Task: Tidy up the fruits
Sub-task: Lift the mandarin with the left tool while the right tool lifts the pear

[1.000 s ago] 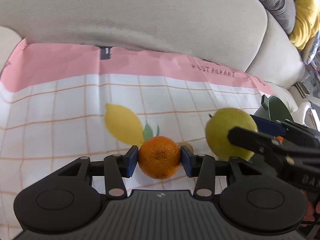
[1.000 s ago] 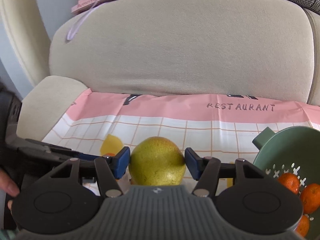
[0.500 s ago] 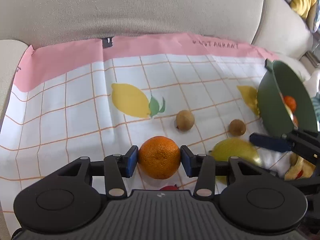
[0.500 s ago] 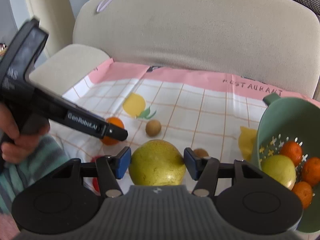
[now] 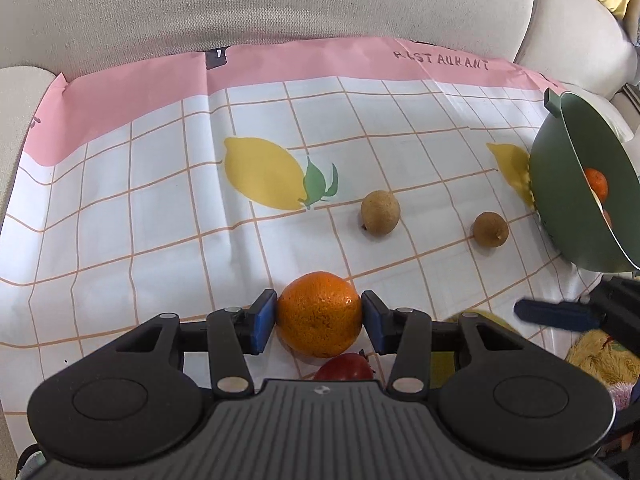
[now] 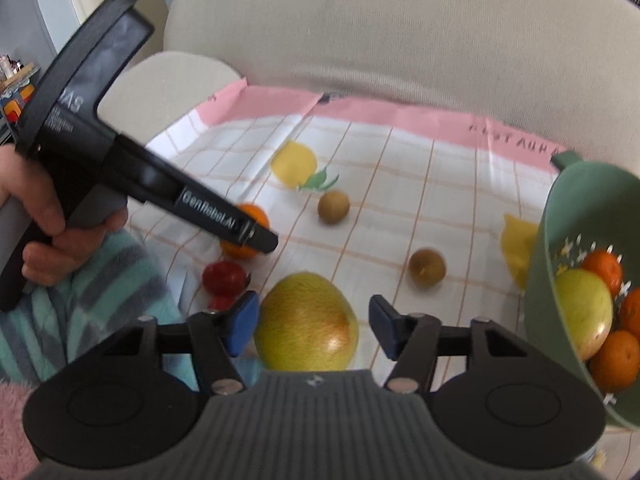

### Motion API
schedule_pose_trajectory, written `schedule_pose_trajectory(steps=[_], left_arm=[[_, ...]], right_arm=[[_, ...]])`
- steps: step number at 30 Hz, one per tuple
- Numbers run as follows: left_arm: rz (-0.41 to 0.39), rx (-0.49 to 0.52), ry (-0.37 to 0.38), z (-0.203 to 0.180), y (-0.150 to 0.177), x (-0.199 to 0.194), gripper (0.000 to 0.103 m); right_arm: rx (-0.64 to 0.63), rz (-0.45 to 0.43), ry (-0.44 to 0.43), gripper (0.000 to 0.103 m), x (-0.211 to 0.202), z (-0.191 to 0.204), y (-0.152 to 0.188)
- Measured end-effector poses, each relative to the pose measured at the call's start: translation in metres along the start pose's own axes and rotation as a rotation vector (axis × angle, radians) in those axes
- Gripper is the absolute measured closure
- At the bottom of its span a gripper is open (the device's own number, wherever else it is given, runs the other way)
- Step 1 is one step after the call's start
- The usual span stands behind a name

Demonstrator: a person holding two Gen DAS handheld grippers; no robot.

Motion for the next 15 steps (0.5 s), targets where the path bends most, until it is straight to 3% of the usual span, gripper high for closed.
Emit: schedule_pose_trajectory(steps=[10,15], left_arm=[[0.012,0.004,-0.011,0.002,0.001,0.003,0.047],[0.021,0.020,-0.018,0.000,0.001,0.005,0.046]], right_arm=[[0.172,0.130,-0.125,0.041,0.023,-0.004,0.008],[0.194,0.141,-0.138,0.040,0.028,-0.001,0.008]])
Point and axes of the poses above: each gripper's, at about its wrist camera, not at the fingertips, and x roughly the way its jaws point, z to its left, y to its underside, the point moved 6 cm from there along x, roughly the way its jaws point, and after that the axes turned 3 degrees about x, right-handed, at the moved point
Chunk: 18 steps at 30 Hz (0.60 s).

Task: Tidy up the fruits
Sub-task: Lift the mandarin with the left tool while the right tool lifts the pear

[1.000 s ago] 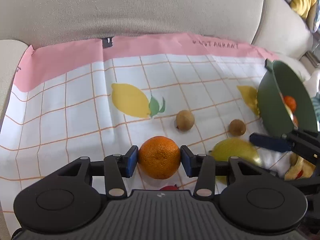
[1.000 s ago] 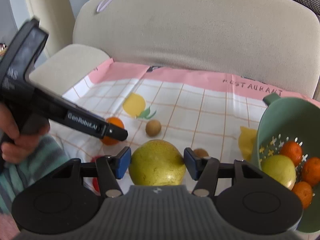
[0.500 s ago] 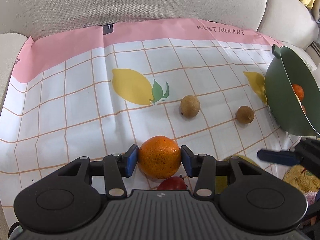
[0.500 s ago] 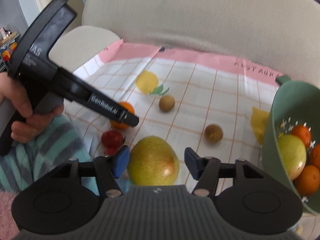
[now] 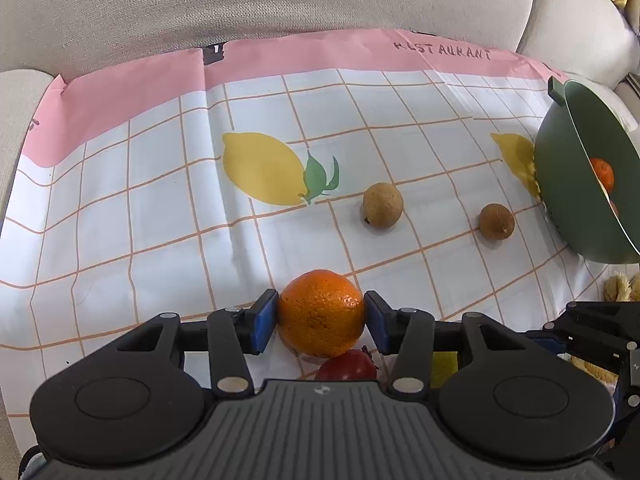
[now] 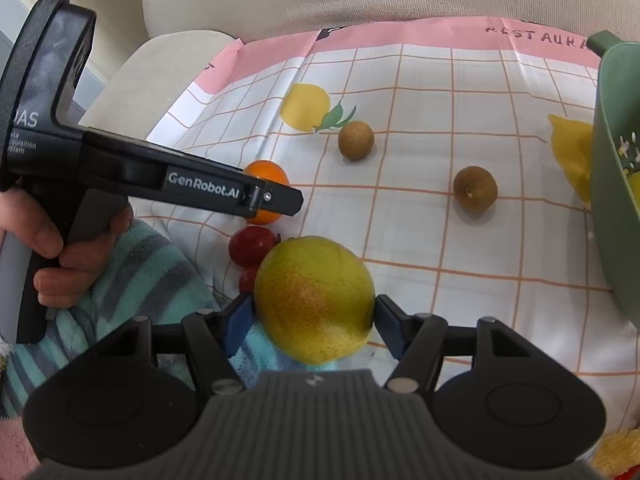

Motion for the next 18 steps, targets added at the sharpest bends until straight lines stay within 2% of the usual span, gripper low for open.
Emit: schedule_pose_trajectory(steps=[9,18], left_arm=[[0.017,0.022,-0.005,-0.0023,0.0006,0.0031,0.042],[0.022,0.043,-0.016,-0.0049,0.0010,0.0042,0.043]], right_arm=[[0.043,0.011,-0.027,0.040,0.0041,-0.0048,-0.0024],[0.065,-0.022,-0.040,0.041,-0.0014,-0.0059,-0.0014]])
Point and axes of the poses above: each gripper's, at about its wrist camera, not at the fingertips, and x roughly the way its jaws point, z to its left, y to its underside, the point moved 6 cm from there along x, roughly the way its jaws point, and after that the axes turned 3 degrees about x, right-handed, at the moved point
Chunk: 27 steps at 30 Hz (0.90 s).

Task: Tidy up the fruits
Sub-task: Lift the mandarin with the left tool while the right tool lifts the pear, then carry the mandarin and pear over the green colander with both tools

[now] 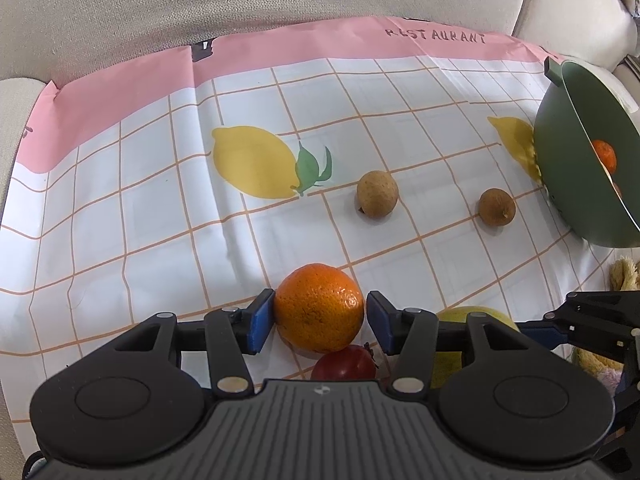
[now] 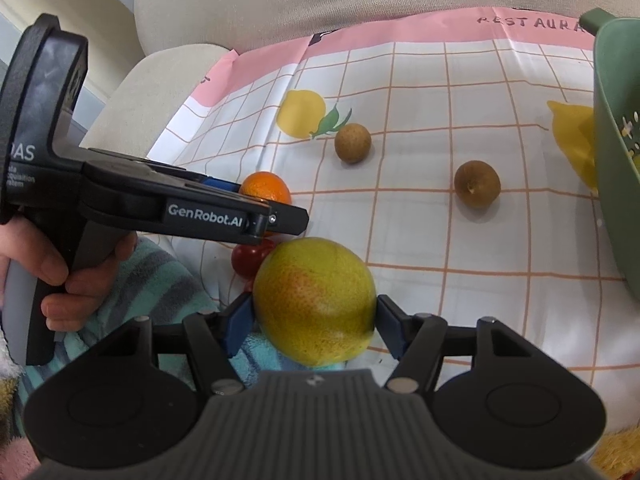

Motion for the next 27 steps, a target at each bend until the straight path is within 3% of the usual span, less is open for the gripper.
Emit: schedule_pose_trajectory(steps=[4,18,27], left_arm=[[-0.005,-0.001,-0.002,0.001,0.000,-0.001,0.051],[-0.048,-0.040,0.001,-0.002,0.000,-0.021,0.052],[-0.137,-0.056,-0.019,-0.019,-0.006,-0.060,0.052]], right_arm=[[-0.015,-0.018,0.017,0.041,-0.007,0.000,0.000],[-0.009,-0.113,0.053,0.041,-0.046,-0.009,-0.013],[0.012,-0.215,0.061,0.041,-0.083,-0.013,-0.026]])
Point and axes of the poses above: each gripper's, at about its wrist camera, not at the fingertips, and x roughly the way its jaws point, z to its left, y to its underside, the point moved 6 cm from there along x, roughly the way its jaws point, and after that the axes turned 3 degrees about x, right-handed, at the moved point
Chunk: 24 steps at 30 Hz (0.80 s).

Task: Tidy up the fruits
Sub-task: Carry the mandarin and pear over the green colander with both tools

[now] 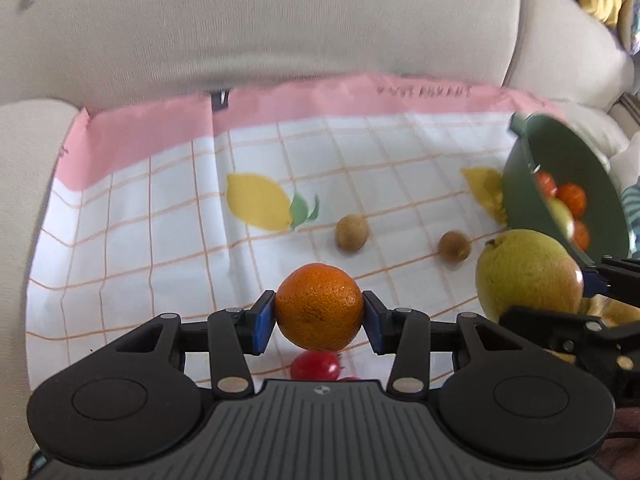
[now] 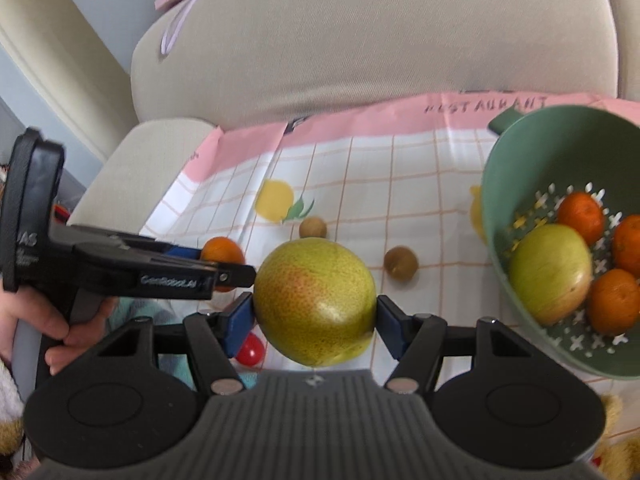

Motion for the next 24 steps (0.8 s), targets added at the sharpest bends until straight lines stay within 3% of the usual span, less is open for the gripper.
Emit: schedule_pose_trajectory(steps=[9,16,24], left_arm=[[-0.078,0.042,0.000,-0.043,-0.022,-0.047,0.052],[-0.130,0.057,0.089,-0.085,-0.034,-0.068,0.052],[-0.117,0.092,0.181,-0.127,-0.044,-0.060,0.052]], right_arm=[[0.000,-0.137,0.011,0.041,-0.050,-0.008,-0.019],[0.015,-0.195,0.079,0.041,-0.080,-0.032,-0.023],[0.053,-0.209,0.150,0.041,-0.103,-0.073,-0.022]])
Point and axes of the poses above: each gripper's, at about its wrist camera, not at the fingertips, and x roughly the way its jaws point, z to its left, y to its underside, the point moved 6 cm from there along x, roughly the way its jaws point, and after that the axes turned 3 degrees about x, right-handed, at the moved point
